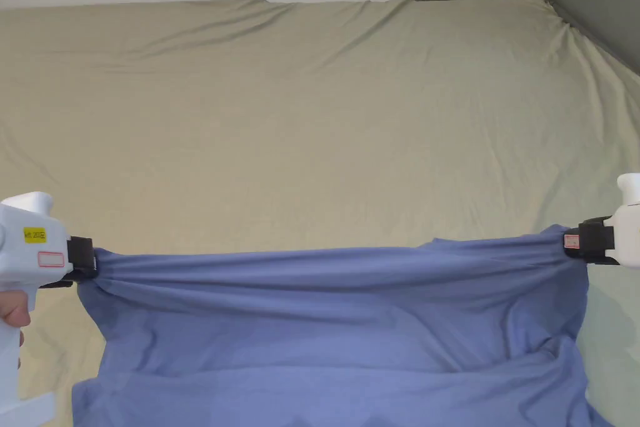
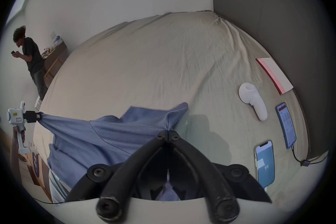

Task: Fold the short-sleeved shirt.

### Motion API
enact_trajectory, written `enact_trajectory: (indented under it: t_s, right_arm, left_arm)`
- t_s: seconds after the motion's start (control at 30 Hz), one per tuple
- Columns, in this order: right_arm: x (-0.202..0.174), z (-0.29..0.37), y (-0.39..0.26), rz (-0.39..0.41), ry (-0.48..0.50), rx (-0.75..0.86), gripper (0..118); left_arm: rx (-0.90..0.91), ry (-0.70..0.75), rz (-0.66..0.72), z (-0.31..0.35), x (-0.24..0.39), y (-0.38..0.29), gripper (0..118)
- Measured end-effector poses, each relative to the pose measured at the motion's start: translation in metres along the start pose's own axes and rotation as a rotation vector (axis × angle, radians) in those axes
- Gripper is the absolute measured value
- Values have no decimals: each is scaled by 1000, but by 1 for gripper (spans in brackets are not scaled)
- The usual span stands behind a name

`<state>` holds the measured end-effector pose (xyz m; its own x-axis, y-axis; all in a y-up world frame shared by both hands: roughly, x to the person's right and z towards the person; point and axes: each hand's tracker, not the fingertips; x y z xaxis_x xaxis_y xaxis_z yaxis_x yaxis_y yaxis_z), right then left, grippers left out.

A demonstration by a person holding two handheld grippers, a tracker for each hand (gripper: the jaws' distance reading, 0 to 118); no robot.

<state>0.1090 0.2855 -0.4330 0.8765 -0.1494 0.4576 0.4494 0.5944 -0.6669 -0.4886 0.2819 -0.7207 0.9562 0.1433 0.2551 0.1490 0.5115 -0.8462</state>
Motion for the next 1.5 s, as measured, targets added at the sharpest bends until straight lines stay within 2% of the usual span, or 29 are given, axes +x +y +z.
enact_trajectory:
  t_s: [0.2,0.37,0.43,0.5,0.77,0.83,0.87,0.9,0.93,0.97,1.0,1.03,1.07,1.17,1.2,1.23,1.27,1.3,1.33,1.37,1.43,1.5]
  right_arm:
    - [4,49,-58,8,13,32,0]
    - [10,83,-121,-52,-2,49,0]
    - [14,88,-142,-49,-8,34,0]
    - [17,81,-158,-49,-5,-2,0]
    - [35,57,-203,-140,-24,-109,0]
    - [37,47,-204,-135,-41,-130,0]
    - [36,44,-205,-139,-68,-126,13]
    - [34,42,-204,-133,-71,-134,22]
    - [32,41,-200,-130,-102,-170,34]
    - [29,44,-197,-116,-192,-170,34]
    - [27,47,-197,-102,-194,-157,72]
    - [24,56,-199,-103,-168,-140,101]
    - [21,64,-197,-110,-173,-112,109]
    - [18,76,-191,-159,-82,-117,108]
    - [12,77,-190,-158,-68,-124,106]
    - [3,79,-190,-147,-61,-91,97]
    - [-6,79,-188,-125,-41,-83,75]
    - [-20,87,-185,-126,-48,-70,33]
    - [-28,83,-185,-128,-52,-59,0]
    - [-35,79,-187,-130,-72,-15,0]
    - [-43,71,-182,-112,-28,-55,0]
    - [-52,66,-185,-109,-21,-48,0]
  left_arm:
    - [29,-20,6,42,-17,-58,1]
    - [32,-24,6,69,-28,-109,1]
    - [24,-22,6,73,-30,-129,1]
    - [15,-14,1,74,-32,-148,1]
    - [-106,19,51,45,-46,-195,1]
    - [-124,16,56,38,-48,-198,1]
    - [-126,12,63,35,-49,-199,20]
    - [-135,4,68,33,-50,-198,46]
    - [-141,6,68,34,-50,-196,62]
    - [-138,30,72,36,-50,-196,62]
    - [-143,46,70,37,-53,-195,105]
    - [-71,44,91,45,-58,-193,118]
    - [-94,59,78,48,-61,-187,110]
    - [-77,31,107,57,-72,-176,110]
    - [-68,21,113,58,-74,-174,109]
    - [-45,-6,135,63,-77,-174,101]
    - [-25,-52,155,63,-81,-172,68]
    - [-21,-105,182,60,-84,-169,25]
    - [-35,-153,223,53,-88,-166,0]
    - [-15,-156,258,51,-90,-168,0]
    - [-53,-204,229,39,-90,-163,0]
    - [-64,-320,239,31,-92,-159,0]
